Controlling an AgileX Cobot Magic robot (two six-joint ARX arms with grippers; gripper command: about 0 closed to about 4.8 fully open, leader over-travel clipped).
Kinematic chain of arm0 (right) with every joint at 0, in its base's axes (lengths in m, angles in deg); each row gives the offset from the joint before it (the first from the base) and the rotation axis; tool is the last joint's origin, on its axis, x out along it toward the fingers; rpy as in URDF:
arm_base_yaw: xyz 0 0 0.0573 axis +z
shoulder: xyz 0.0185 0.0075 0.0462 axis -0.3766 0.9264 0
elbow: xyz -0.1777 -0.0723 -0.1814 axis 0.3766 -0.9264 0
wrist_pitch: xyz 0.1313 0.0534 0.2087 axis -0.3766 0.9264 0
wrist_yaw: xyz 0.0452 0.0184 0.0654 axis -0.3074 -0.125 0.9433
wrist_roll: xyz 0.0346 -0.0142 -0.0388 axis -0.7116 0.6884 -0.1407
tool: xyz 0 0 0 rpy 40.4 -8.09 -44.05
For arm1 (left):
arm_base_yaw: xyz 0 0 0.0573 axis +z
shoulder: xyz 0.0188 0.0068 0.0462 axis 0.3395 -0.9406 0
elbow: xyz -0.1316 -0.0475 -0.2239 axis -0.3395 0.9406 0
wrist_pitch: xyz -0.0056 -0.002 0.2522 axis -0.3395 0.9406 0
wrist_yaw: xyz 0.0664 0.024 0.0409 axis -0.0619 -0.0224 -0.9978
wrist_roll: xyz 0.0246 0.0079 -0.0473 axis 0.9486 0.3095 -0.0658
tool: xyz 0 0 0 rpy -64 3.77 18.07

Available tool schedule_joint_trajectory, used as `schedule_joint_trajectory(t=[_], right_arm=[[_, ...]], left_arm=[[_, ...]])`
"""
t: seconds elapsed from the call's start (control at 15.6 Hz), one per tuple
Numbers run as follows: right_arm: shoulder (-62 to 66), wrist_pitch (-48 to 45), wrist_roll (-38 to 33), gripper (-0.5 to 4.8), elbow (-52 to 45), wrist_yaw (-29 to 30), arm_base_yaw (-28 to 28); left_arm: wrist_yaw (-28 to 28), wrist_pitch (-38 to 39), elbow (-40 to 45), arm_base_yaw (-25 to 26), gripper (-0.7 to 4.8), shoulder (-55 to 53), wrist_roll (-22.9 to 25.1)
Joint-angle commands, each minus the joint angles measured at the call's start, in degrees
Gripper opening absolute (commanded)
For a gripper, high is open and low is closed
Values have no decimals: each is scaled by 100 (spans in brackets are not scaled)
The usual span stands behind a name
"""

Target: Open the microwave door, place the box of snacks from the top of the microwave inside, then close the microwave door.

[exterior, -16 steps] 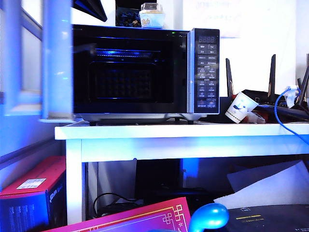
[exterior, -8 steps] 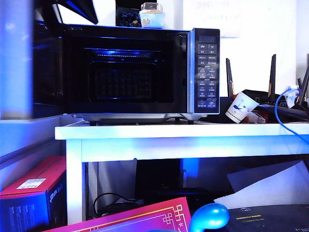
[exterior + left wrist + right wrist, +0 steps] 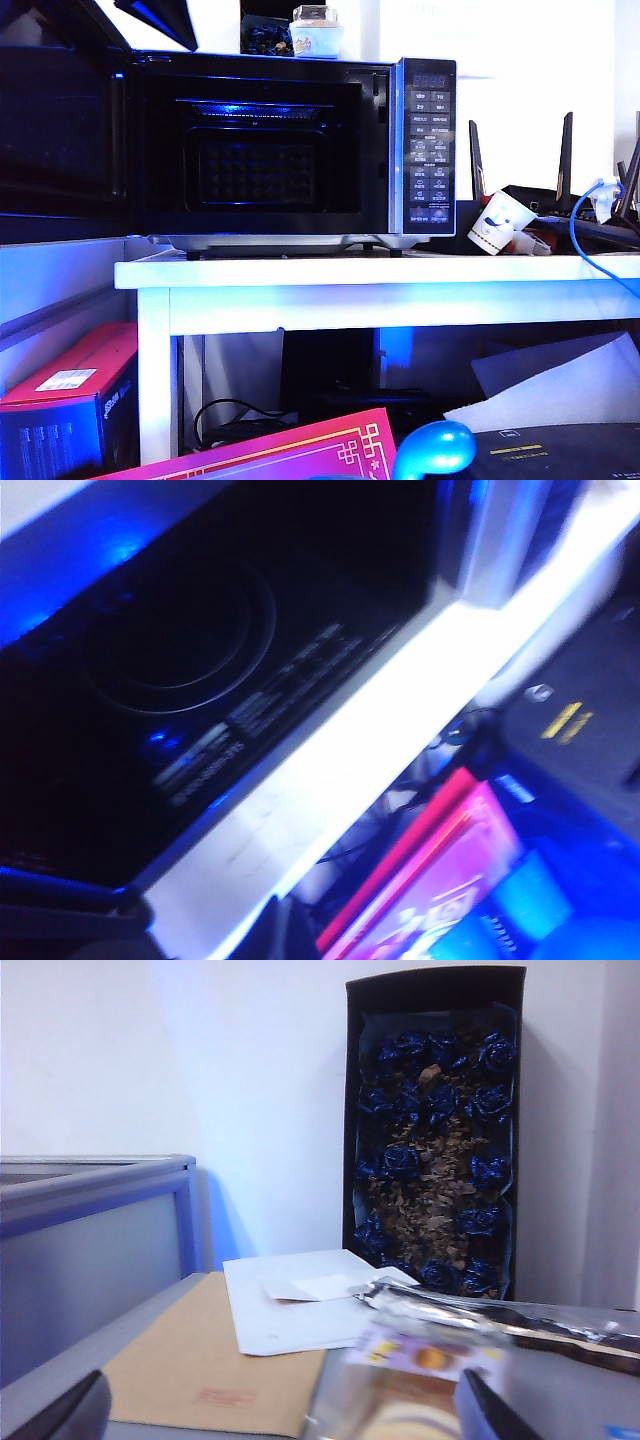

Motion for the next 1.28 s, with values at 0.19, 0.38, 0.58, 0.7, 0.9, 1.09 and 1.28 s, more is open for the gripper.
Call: schedule_joint_trajectory(t=[0.19,0.38,0.58,0.7,0.9,1.09,1.28], right_arm=[[407,341,42,479,573,-737,68],[555,374,44,479,612,-800,57],[675,382,44,479,643,-817,59],[723,343,63,479,643,-846,59],[756,345,199,479,647,-1034,55],[758,275,498,479,684,-1158,55],[793,280,678,479,710,-1163,55]], left_arm=[[-264,175,-28,87,-6,83,107],[-376,173,-28,201,-6,149,109],[-389,166,-28,243,-6,221,107],[-387,168,-28,247,-6,260,105],[-365,175,-28,247,-6,291,105],[-365,177,-28,247,-5,297,105],[-363,179,-28,247,-6,297,105]])
